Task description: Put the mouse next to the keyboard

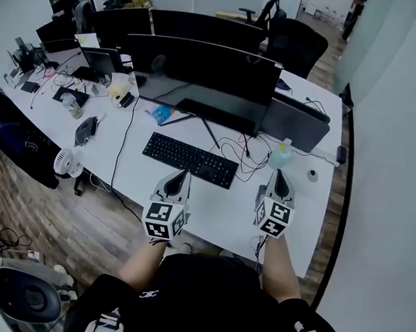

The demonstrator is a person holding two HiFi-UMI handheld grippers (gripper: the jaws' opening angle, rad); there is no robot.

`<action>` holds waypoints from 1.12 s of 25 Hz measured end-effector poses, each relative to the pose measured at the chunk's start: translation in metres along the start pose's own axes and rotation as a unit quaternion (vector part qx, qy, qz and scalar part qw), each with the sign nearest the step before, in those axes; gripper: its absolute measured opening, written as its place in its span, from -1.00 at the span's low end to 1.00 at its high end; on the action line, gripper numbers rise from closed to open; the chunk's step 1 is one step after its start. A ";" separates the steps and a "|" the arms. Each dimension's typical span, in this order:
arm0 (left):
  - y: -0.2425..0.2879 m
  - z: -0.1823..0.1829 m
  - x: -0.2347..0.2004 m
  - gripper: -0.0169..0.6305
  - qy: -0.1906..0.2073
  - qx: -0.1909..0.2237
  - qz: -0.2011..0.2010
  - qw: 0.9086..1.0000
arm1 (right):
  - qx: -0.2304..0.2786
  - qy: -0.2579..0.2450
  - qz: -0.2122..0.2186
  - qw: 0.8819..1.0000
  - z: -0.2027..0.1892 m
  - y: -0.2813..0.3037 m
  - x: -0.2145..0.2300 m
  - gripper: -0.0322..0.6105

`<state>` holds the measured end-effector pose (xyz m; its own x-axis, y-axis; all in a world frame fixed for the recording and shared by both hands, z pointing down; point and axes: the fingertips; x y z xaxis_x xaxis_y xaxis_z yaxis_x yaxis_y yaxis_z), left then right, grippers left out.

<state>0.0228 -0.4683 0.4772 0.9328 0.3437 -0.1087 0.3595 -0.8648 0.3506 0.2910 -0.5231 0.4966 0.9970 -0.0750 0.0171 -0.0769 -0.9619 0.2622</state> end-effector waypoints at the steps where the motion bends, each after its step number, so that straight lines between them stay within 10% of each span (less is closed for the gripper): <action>1: 0.000 0.001 0.000 -0.90 0.001 0.002 -0.003 1.000 | 0.019 0.001 0.002 1.000 0.014 -0.010 -0.001 -0.86; 28: 0.001 0.014 0.020 -0.90 0.023 0.016 -0.061 0.998 | 0.047 0.009 -0.014 0.999 0.041 -0.080 -0.016 -0.86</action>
<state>0.0419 -0.4679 0.4621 0.8802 0.4626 -0.1064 0.4715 -0.8267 0.3070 0.2815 -0.4561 0.4363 0.9986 -0.0445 0.0296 -0.0489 -0.9841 0.1706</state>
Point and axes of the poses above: the fingertips, and each gripper's own axes: y forward along the fingers, x to its right, z out of its top, and after that the axes turned 9 degrees about -x, right-handed
